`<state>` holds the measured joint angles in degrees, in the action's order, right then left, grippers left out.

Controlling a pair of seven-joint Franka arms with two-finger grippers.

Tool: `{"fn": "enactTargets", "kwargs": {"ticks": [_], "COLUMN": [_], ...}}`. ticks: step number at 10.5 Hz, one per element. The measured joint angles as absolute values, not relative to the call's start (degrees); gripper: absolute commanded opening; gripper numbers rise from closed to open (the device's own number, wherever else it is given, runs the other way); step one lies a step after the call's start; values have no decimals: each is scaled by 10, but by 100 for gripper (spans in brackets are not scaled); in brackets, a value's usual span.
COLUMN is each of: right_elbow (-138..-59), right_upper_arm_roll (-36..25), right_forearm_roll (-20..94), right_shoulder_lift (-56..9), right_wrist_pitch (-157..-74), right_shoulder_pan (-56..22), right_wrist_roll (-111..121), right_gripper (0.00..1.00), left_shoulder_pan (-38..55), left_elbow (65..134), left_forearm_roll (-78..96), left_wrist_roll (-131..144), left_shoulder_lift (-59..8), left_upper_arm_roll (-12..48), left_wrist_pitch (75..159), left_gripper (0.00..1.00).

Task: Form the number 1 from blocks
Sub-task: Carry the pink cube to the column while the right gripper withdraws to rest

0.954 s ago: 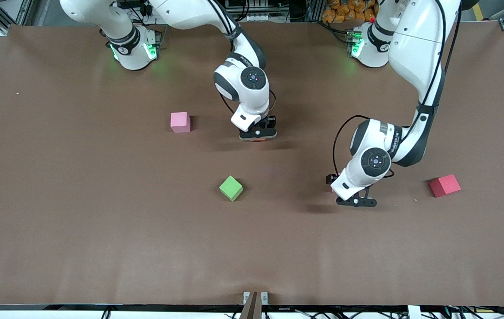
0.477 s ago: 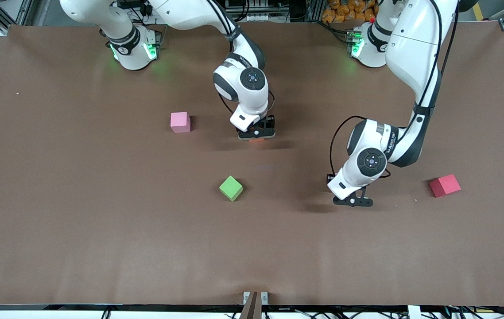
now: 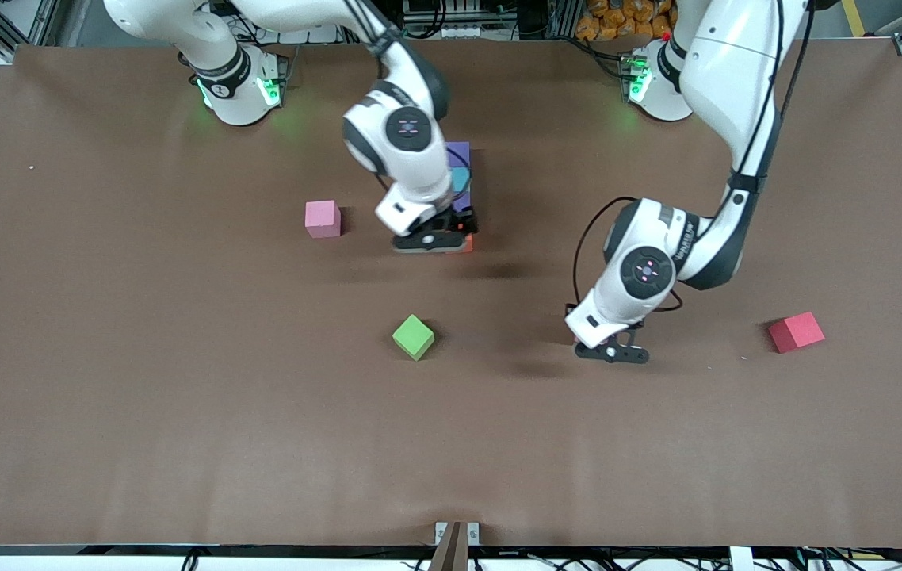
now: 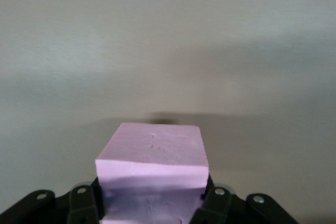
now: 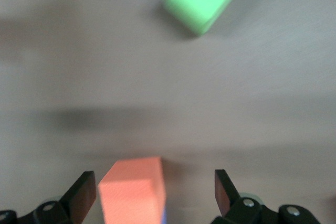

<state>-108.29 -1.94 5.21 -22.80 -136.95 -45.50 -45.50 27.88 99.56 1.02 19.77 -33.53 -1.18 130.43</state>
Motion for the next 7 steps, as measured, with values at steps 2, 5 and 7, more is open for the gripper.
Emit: {"fn": "enactTargets", "kwargs": {"ticks": [2,5,7], "right_elbow": [-1108,-1099,-1067], "right_upper_arm_roll": [-17,-15,-16], "right_forearm_roll": [49,45,44], "right_shoulder_lift": [-187,-160,-153], "right_wrist_pitch": [-1349,-1297,-1248], "right_shoulder_pan": [-376,-287,-256], "right_wrist_roll": [-435,-227,-138], "right_gripper": [100,100,100], "left_shoulder_pan": [330,417,447], "left_elbow": [981,962,949], "left_forearm_roll": [46,58,77], "left_wrist_roll": [268,377,396], "left_shoulder_lift": [-333,-334,-339], "left_upper_arm_roll": [-11,-12,-17], "left_wrist_pitch": [1304,1304,1304], "left_gripper": [0,0,0]}}
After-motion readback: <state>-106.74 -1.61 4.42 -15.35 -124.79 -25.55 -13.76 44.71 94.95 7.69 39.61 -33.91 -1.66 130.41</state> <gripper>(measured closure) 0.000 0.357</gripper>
